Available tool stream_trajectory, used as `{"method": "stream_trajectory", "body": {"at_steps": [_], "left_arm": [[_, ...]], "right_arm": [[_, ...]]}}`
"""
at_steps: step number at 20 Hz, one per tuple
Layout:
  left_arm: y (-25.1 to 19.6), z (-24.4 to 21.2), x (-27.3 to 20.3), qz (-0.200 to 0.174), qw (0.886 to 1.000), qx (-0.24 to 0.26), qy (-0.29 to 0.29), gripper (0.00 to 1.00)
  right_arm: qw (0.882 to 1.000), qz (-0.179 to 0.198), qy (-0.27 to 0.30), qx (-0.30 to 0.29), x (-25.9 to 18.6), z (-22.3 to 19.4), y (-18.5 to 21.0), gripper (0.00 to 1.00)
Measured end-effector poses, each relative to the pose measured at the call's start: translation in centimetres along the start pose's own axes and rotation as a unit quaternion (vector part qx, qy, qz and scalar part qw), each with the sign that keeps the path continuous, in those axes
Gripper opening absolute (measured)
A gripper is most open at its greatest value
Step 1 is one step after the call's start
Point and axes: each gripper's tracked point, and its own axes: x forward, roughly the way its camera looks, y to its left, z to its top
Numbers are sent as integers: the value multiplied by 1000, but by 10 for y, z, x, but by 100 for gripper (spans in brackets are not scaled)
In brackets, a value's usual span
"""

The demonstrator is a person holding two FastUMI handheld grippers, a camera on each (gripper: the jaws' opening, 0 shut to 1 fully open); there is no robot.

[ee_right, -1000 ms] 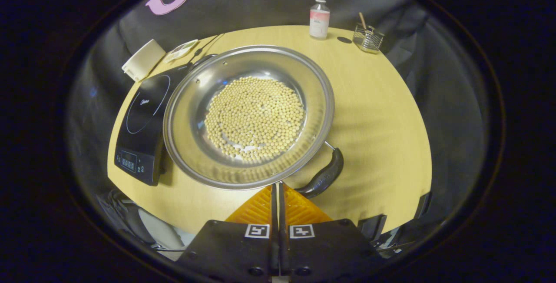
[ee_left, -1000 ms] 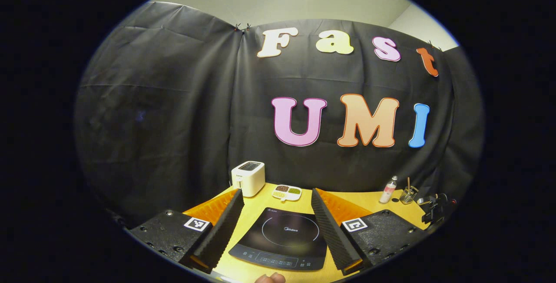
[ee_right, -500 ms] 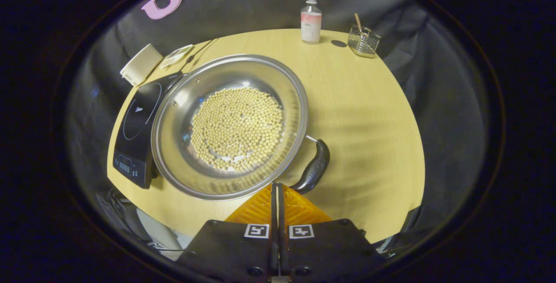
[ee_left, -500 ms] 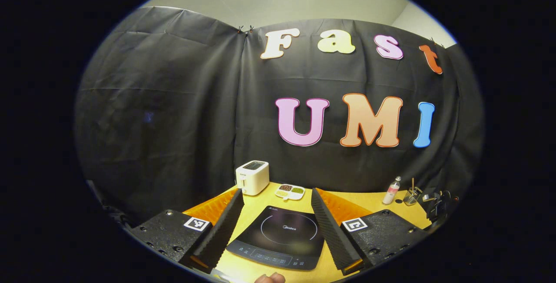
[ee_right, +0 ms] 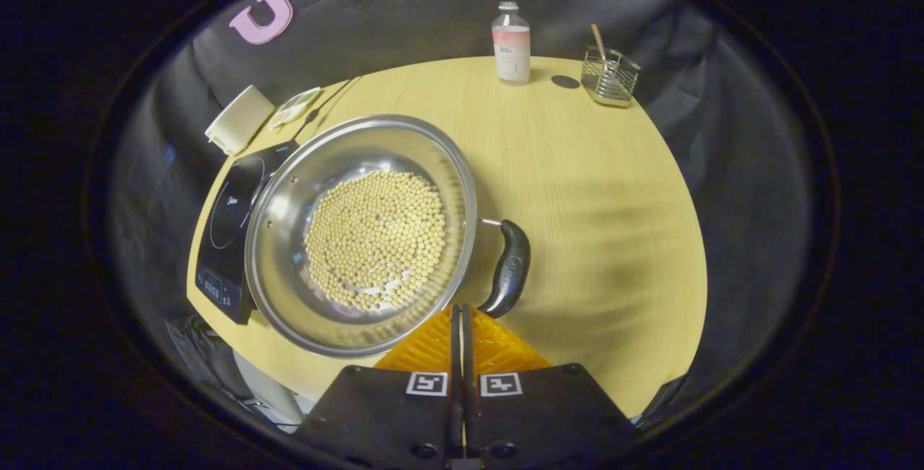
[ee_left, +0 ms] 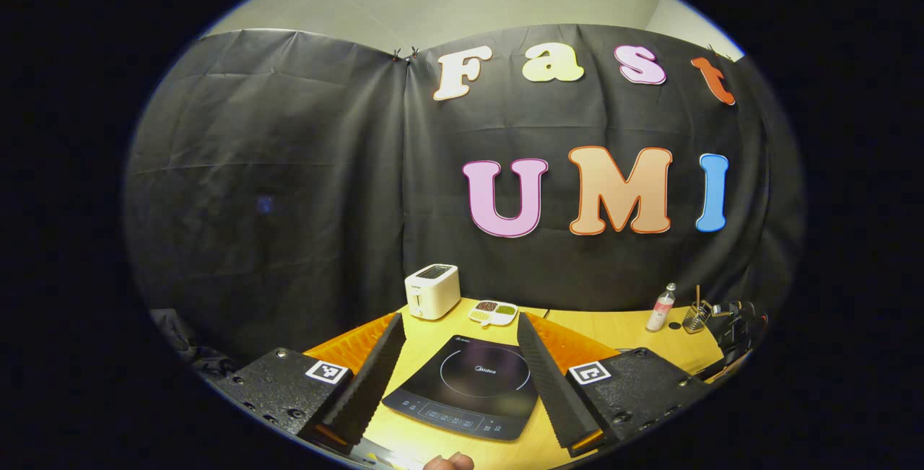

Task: First push the handle of the pot to place it horizontally, then grasp the pot with both hands and set it on the induction cooktop.

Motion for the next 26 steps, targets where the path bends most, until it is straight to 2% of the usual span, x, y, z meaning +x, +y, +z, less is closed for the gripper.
{"method": "stream_trajectory", "body": {"at_steps": [1,2,3,6,7,9,10,12,14,15,16,17,18,19,22,24,25,26], "left_arm": [[-1,2,-3,3,1000,0,1,95],[-1,1,-5,4,1000,1,2,91],[-2,0,-5,5,1000,4,5,95],[-14,2,-11,-3,1000,14,10,98],[-20,1,-10,-9,1000,18,11,99],[-30,2,-5,-22,999,27,14,99],[-34,2,-3,-28,999,29,19,95],[-46,1,0,-43,999,25,20,96],[-58,-4,5,-64,997,28,32,96],[-66,-11,10,-78,996,30,41,92],[-74,-17,15,-93,994,33,50,96],[-82,-22,21,-107,992,35,57,92],[-88,-25,29,-118,990,36,61,99],[-94,-29,37,-129,989,33,68,96],[-107,-38,57,-159,984,25,76,94],[-111,-45,70,-180,980,27,83,96],[-114,-50,78,-191,977,27,87,94],[-117,-56,85,-202,974,27,93,96]], "right_arm": [[1000,4,-1,-1,0,3,-1,3],[1000,6,-4,-1,1,6,-2,3],[1000,9,-6,0,2,9,-3,0],[1000,16,-10,-1,1,10,-2,0],[1000,17,-13,-5,-1,10,-2,3],[999,31,-22,-6,-9,10,3,0],[999,36,-28,-7,-14,10,5,3],[998,43,-47,-8,-25,13,5,0],[997,42,-71,8,-36,19,1,0],[995,47,-85,24,-42,24,2,0],[993,56,-97,38,-49,29,6,0],[991,56,-108,50,-53,31,7,11],[991,53,-113,57,-55,34,6,22],[990,45,-116,62,-56,33,5,18],[991,20,-121,59,-59,35,4,57],[991,-8,-126,55,-59,39,-3,83],[990,-16,-126,61,-60,41,0,87],[989,-22,-126,68,-59,44,2,89]]}}
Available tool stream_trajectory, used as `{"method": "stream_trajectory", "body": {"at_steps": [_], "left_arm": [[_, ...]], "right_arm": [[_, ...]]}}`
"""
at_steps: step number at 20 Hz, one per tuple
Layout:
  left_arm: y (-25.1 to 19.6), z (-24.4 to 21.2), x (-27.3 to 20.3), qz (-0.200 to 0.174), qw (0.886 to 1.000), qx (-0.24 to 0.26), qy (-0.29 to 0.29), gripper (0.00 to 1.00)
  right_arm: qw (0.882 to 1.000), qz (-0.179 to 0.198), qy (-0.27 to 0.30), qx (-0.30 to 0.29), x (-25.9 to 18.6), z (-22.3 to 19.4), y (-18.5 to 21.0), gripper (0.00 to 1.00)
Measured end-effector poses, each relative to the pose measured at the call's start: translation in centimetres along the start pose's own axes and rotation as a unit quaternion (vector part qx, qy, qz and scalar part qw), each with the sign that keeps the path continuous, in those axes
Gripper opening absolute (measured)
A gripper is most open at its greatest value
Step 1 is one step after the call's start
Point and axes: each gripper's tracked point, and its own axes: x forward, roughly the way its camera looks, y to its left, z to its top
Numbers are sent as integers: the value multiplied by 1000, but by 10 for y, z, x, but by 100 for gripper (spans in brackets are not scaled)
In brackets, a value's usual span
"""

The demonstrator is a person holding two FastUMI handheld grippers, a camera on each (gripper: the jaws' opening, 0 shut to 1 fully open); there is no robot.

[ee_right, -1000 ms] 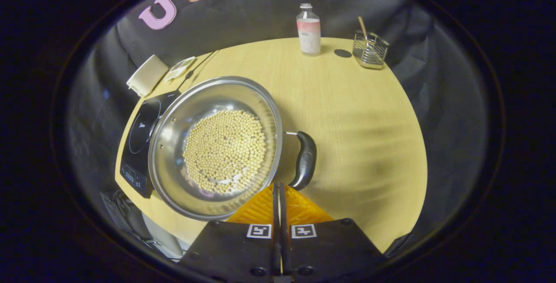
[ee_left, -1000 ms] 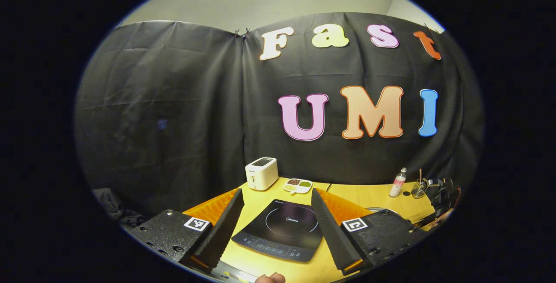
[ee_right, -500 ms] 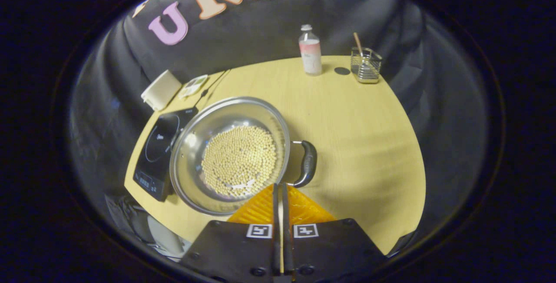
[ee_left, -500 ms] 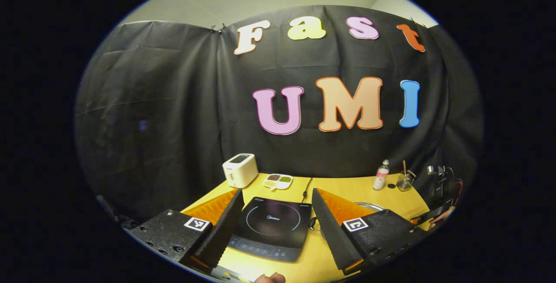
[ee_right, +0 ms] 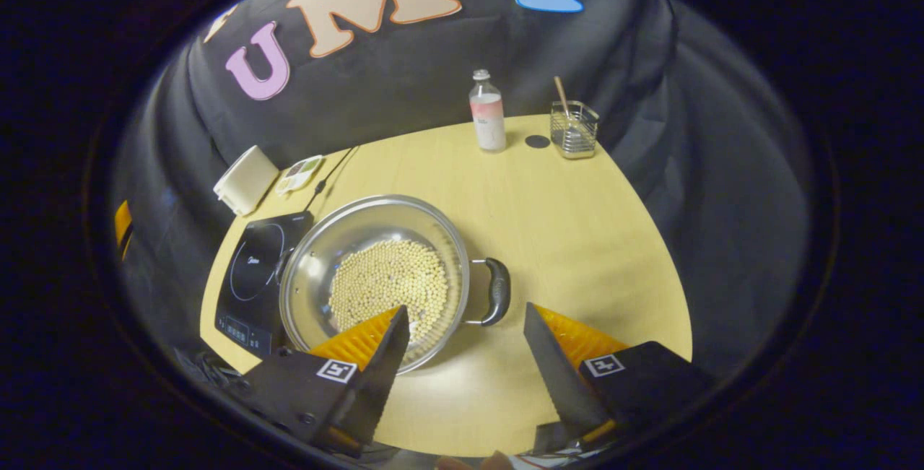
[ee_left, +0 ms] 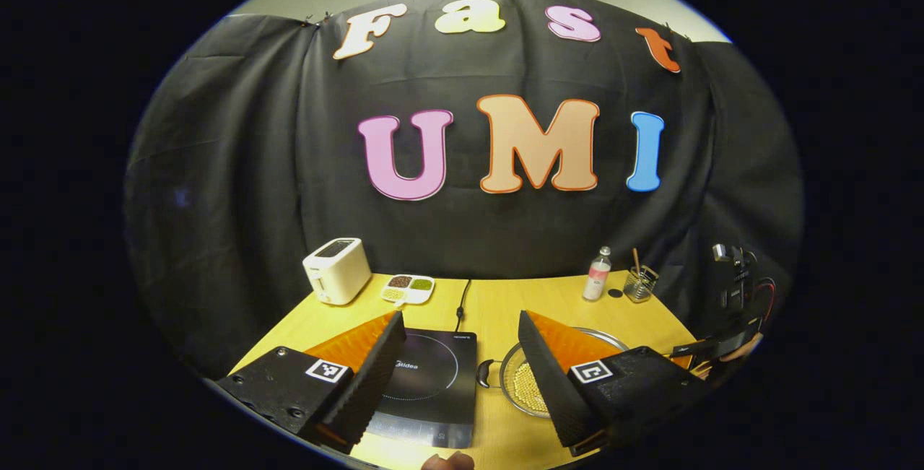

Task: First push the handle of the pot to place it horizontally, then grasp the pot with both hands and set it on the induction cooktop.

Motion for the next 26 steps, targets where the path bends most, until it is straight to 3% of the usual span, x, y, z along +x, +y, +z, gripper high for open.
{"method": "stream_trajectory", "body": {"at_steps": [3,4,10,16,17,23,24,25,26], "left_arm": [[0,-21,24,-36,999,-13,29,96],[0,-29,32,-47,998,-17,39,96],[-11,-81,70,-95,989,-13,117,96],[-33,-125,95,-110,977,-21,183,96],[-34,-128,101,-109,975,-23,190,97],[-41,-161,126,-109,963,-19,244,96],[-44,-170,128,-110,959,-20,261,96],[-45,-177,131,-112,955,-21,273,97],[-46,-185,131,-113,951,-17,287,97]], "right_arm": [[1000,-25,5,14,4,0,3,100],[999,-32,5,19,5,1,4,94],[998,-67,19,7,16,0,-2,94],[996,-75,45,-1,40,-1,-11,94],[996,-73,48,-2,45,0,-10,100],[995,-71,66,-2,66,-1,-16,100],[995,-71,69,-2,69,-1,-16,94],[995,-70,72,-3,72,-2,-16,100],[995,-69,75,-2,75,-2,-16,94]]}}
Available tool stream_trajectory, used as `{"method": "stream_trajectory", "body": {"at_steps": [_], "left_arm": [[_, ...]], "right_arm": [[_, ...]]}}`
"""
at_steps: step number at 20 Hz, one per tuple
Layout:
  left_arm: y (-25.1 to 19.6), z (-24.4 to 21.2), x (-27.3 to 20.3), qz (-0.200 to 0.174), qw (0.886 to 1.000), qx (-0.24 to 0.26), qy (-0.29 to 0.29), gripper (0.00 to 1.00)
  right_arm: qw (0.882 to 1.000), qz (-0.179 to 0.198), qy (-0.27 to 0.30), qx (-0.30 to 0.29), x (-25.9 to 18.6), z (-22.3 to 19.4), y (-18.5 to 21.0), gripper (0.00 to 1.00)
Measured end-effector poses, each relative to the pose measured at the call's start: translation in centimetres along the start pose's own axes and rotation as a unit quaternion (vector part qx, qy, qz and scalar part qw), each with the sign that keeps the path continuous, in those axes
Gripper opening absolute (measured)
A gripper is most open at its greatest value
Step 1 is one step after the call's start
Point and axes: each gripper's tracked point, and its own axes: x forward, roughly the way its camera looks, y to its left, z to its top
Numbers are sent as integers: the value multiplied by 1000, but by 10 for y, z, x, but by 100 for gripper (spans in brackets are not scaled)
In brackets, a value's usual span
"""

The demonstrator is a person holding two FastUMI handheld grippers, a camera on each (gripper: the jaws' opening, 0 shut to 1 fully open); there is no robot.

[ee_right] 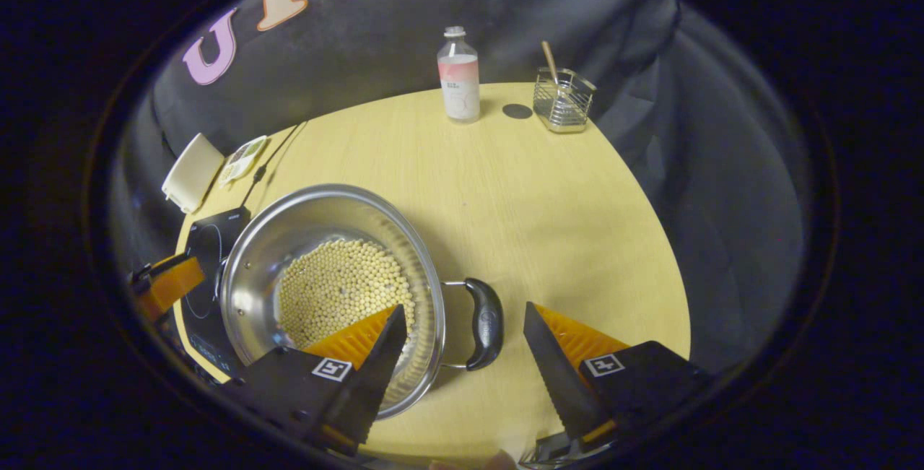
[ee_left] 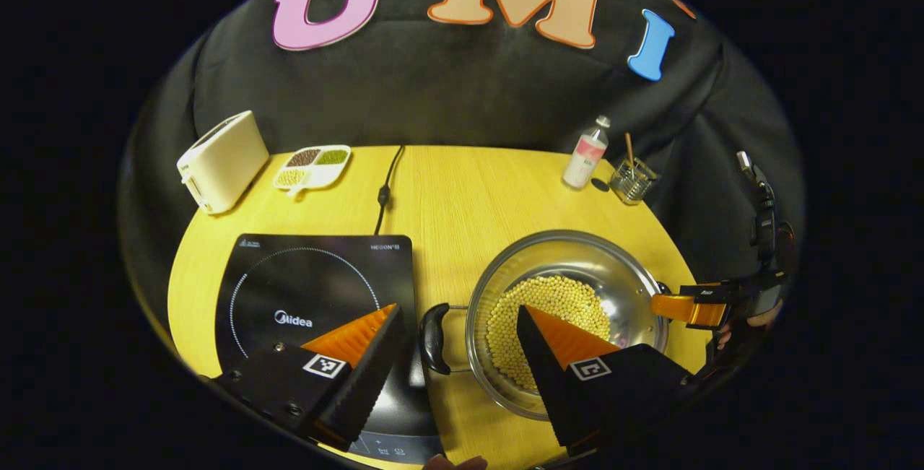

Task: First push the handle of the pot to place it horizontally, then grasp the pot with both hands and set it on the induction cooktop.

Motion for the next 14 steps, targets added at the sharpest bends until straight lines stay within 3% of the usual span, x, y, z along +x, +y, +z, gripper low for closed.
{"method": "stream_trajectory", "body": {"at_steps": [6,14], "left_arm": [[0,-17,24,7,998,29,47,98],[-1,-34,41,6,996,-2,83,97]], "right_arm": [[1000,-7,17,-24,15,-6,-2,94],[999,-18,32,-26,29,-10,-21,100]]}}
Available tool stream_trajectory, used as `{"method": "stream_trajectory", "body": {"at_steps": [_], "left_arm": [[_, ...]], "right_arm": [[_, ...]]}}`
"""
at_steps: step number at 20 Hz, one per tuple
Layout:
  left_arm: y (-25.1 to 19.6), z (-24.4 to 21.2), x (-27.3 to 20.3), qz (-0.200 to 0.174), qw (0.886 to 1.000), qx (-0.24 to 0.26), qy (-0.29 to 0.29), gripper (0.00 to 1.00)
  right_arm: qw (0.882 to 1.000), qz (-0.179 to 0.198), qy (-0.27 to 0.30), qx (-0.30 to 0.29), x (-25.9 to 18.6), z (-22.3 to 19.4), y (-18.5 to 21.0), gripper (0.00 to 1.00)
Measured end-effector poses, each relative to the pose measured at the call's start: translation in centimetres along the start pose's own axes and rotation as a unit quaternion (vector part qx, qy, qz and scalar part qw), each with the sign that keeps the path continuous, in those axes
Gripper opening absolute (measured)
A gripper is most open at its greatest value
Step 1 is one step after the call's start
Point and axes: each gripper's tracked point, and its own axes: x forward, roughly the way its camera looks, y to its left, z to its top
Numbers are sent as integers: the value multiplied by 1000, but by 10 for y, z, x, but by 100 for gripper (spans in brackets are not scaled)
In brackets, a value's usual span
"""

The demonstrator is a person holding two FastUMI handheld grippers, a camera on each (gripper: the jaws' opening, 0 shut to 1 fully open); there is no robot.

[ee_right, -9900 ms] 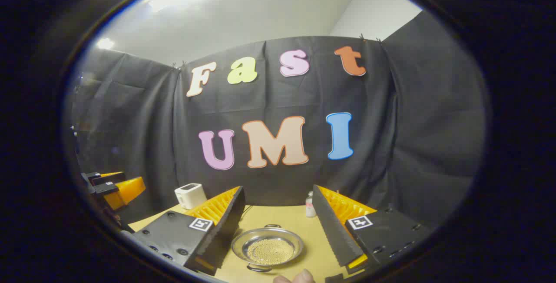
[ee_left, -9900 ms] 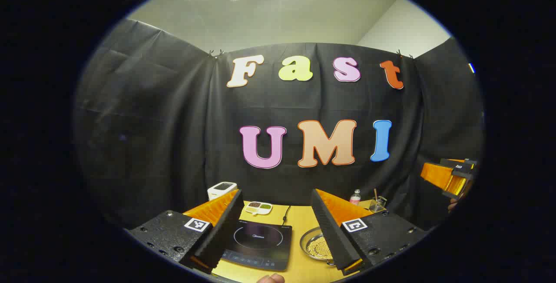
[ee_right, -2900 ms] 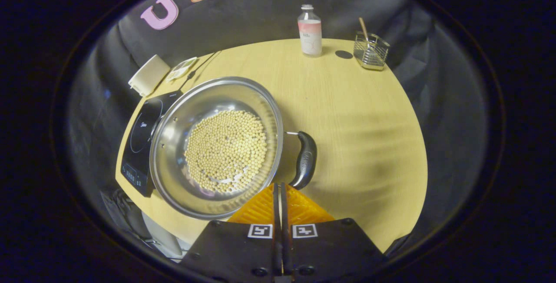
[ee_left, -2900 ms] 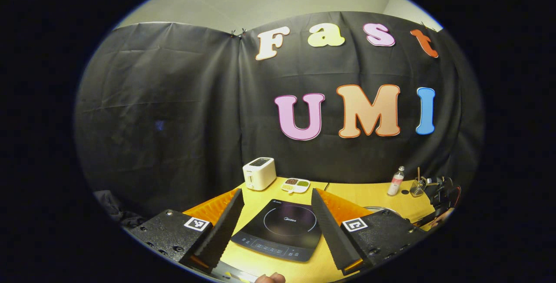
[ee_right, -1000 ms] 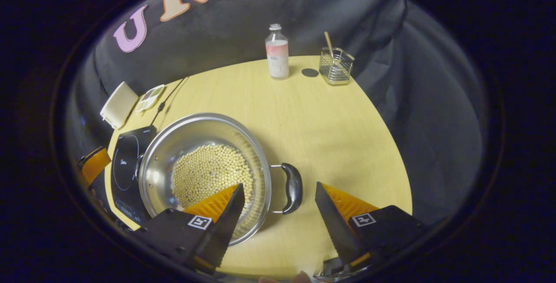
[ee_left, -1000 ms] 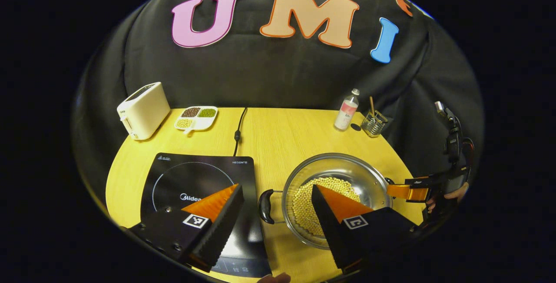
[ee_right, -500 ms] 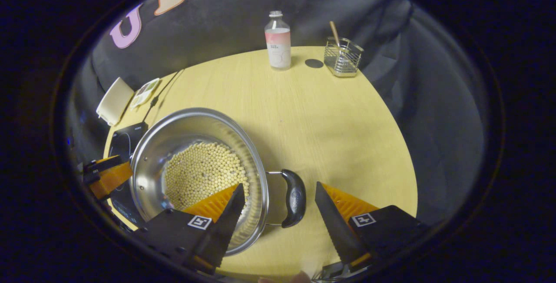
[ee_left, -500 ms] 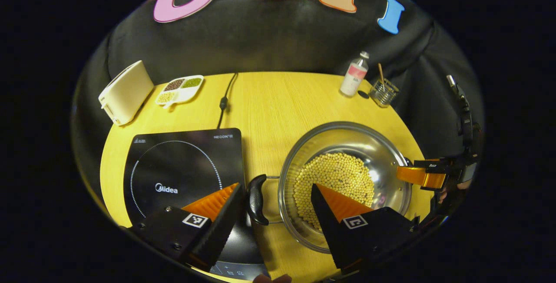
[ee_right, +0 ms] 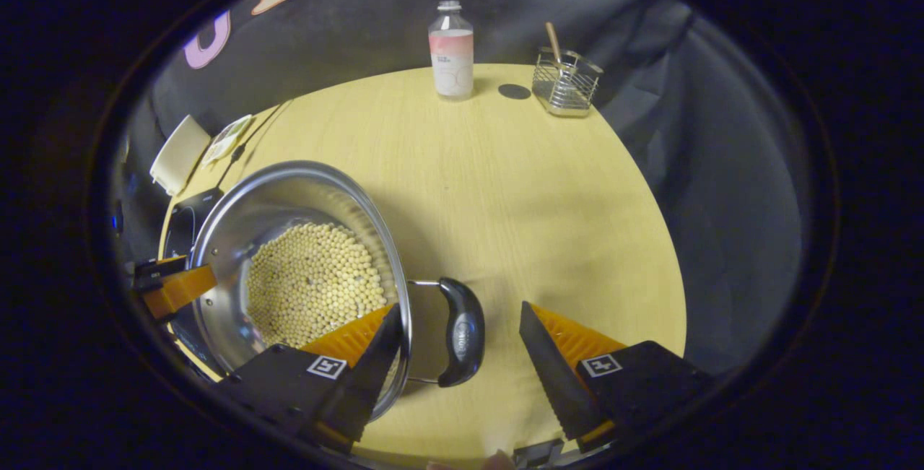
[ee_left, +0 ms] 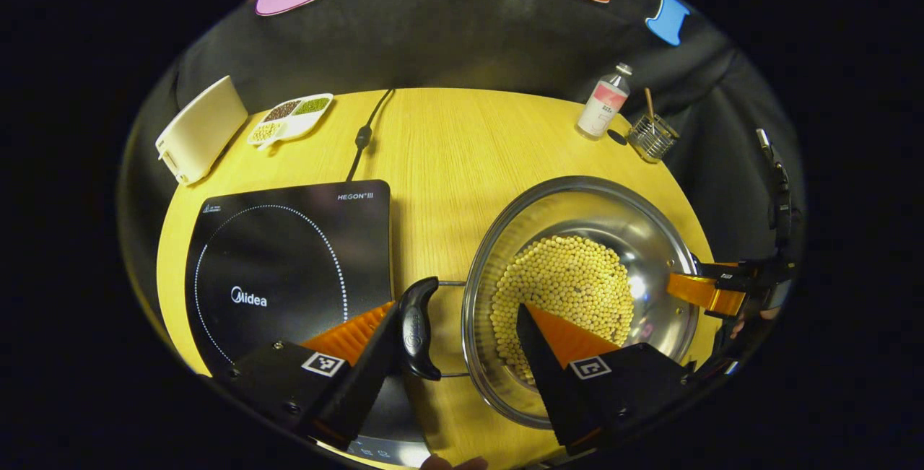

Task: First push the handle of the pot to place it horizontally, then grasp the pot with both hands and set it on the induction cooktop.

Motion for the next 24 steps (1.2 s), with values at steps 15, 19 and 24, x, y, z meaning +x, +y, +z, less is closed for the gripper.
{"method": "stream_trajectory", "body": {"at_steps": [15,19,24], "left_arm": [[5,-12,21,5,999,23,32,63],[-2,-19,13,-4,999,-8,53,58],[2,-12,-16,5,999,-2,35,58]], "right_arm": [[1000,1,27,13,5,-2,6,52],[999,13,33,19,-1,-5,5,52],[999,26,29,32,-26,-4,11,46]]}}
